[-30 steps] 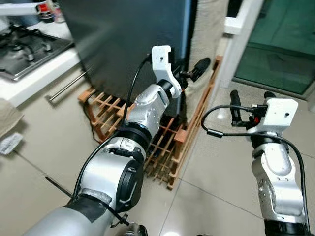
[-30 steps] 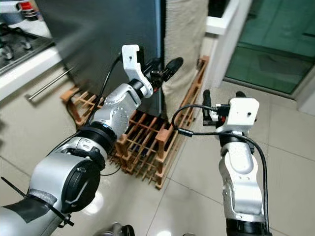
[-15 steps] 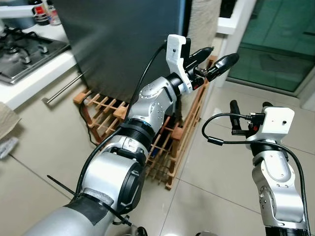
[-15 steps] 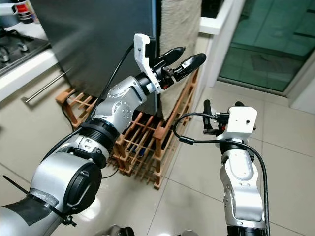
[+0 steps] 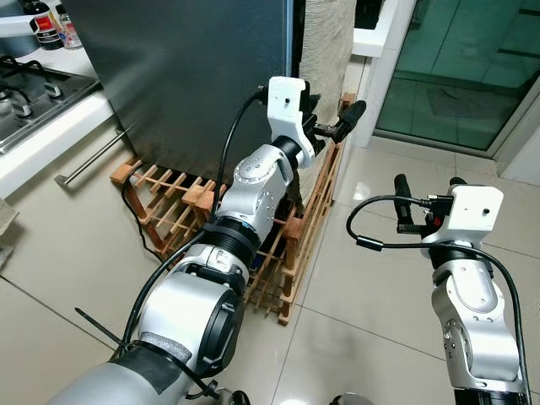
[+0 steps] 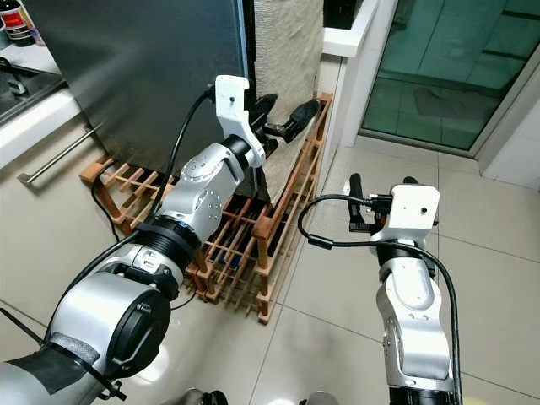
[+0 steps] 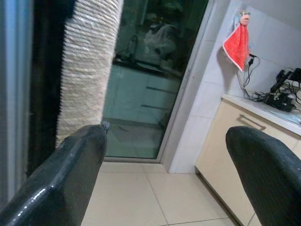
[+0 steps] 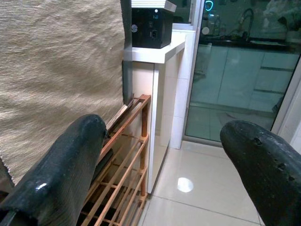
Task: Restocking fridge
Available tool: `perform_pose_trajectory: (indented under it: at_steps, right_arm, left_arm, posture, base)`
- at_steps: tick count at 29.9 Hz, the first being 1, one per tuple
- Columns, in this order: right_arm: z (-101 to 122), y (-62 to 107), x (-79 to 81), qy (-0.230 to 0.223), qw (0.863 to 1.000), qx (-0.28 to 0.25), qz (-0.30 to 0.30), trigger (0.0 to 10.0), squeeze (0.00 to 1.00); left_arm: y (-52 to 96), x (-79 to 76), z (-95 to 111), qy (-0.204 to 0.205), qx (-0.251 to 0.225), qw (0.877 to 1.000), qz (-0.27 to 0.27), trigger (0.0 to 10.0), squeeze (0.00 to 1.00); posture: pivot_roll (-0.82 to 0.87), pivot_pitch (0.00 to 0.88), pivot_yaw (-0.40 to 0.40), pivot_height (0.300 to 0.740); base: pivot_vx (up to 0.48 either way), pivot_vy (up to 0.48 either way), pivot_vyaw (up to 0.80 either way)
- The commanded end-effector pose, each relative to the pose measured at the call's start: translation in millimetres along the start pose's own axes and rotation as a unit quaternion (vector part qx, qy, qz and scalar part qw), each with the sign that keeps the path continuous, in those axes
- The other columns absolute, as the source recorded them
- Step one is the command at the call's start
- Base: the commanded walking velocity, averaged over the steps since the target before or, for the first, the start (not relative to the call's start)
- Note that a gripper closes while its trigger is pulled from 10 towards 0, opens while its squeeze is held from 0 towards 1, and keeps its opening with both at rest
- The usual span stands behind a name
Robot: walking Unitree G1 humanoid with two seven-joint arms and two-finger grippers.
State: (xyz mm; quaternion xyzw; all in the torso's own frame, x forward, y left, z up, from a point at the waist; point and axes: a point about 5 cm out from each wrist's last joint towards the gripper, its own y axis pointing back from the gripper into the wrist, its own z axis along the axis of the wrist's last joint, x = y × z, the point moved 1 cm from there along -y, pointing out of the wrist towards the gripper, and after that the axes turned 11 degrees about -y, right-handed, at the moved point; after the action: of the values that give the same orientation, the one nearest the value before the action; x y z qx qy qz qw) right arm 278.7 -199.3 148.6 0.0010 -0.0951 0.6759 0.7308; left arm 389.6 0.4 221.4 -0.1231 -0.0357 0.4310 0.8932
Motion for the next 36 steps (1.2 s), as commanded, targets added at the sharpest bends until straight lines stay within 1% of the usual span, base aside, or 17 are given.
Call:
perform_pose_trajectory:
  at_steps: [1,6,7,8,11,13,17,19,22,24,33,34,36]
  right_arm:
    - [3.0,-1.4,1.6,-0.002,1.000,-0.008,0.000,10.0,0.03]
    - [1.5,-0.5,1.0,-0.001,1.000,-0.006,0.001,10.0,0.03]
    - [1.2,-0.5,0.1,0.000,1.000,-0.005,0.000,10.0,0.03]
    - [1.0,-0.4,-0.2,0.001,1.000,-0.005,0.000,10.0,0.03]
    - [0.1,0.4,-0.1,0.001,1.000,-0.004,-0.002,10.0,0.03]
    - [-0.3,1.0,-0.1,0.001,1.000,-0.004,-0.003,10.0,0.03]
    - [-1.0,1.1,-0.6,0.001,1.000,-0.003,-0.003,10.0,0.03]
    - [-1.0,1.1,-0.6,0.001,1.000,-0.003,-0.003,10.0,0.03]
    - [-1.7,1.0,-0.3,0.001,1.000,-0.002,-0.003,10.0,0.03]
    - [-1.9,0.8,-0.3,0.001,1.000,-0.002,-0.002,10.0,0.03]
    - [-1.6,-0.6,0.8,0.002,1.000,-0.002,0.000,10.0,0.03]
    - [-1.3,-0.6,0.4,0.002,1.000,-0.003,-0.001,10.0,0.03]
    - [-1.3,-0.5,0.4,0.002,1.000,-0.003,-0.002,10.0,0.03]
  left_arm:
    - [-3.2,-39.6,-15.6,0.058,0.000,0.998,-0.023,10.0,0.00]
    - [-1.5,-36.8,-18.3,0.060,0.008,0.998,-0.005,10.0,0.00]
    - [-0.9,-31.9,-19.7,0.058,0.013,0.998,0.016,10.0,0.00]
    - [-0.6,-29.5,-20.0,0.056,0.015,0.998,0.024,10.0,0.00]
    - [1.6,-22.4,-18.8,0.066,0.014,0.997,0.040,10.0,0.00]
    - [7.0,-21.2,-19.0,0.060,0.008,0.998,0.035,10.0,0.00]
    - [12.3,-17.9,-24.3,0.051,0.016,0.998,0.042,10.0,0.00]
    - [12.3,-17.9,-24.3,0.051,0.016,0.998,0.042,10.0,0.00]
    - [13.6,-16.1,-25.7,0.054,0.020,0.997,0.044,10.0,0.00]
    - [14.7,-15.2,-24.1,0.068,0.016,0.997,0.044,10.0,0.00]
    - [10.4,-19.0,-23.0,0.059,0.021,0.997,0.044,10.0,0.00]
    - [8.3,-17.6,-24.3,0.048,0.030,0.997,0.057,10.0,0.00]
    - [7.8,-16.0,-25.3,0.043,0.036,0.996,0.066,10.0,0.00]
  posture:
    - [-0.22,0.045,0.074,0.740]
    - [-0.22,0.041,0.077,0.740]
    - [-0.22,0.039,0.079,0.740]
    - [-0.23,0.039,0.080,0.740]
    - [-0.23,0.036,0.084,0.740]
    - [-0.22,0.034,0.087,0.740]
    - [-0.22,0.033,0.084,0.740]
    - [-0.22,0.033,0.084,0.740]
    - [-0.22,0.033,0.084,0.740]
    - [-0.21,0.034,0.080,0.740]
    - [-0.22,0.036,0.078,0.740]
    - [-0.22,0.038,0.079,0.740]
    - [-0.22,0.038,0.079,0.740]
  base:
    - [0.000,0.000,0.00]
    - [0.000,0.000,0.00]
    - [0.000,0.000,0.00]
    - [0.000,0.000,0.00]
    - [0.000,0.000,0.00]
    - [0.000,0.000,0.00]
    - [0.000,0.000,0.00]
    - [0.000,0.000,0.00]
    - [0.000,0.000,0.00]
    - [0.000,0.000,0.00]
    - [0.000,0.000,0.00]
    - [0.000,0.000,0.00]
    - [0.000,0.000,0.00]
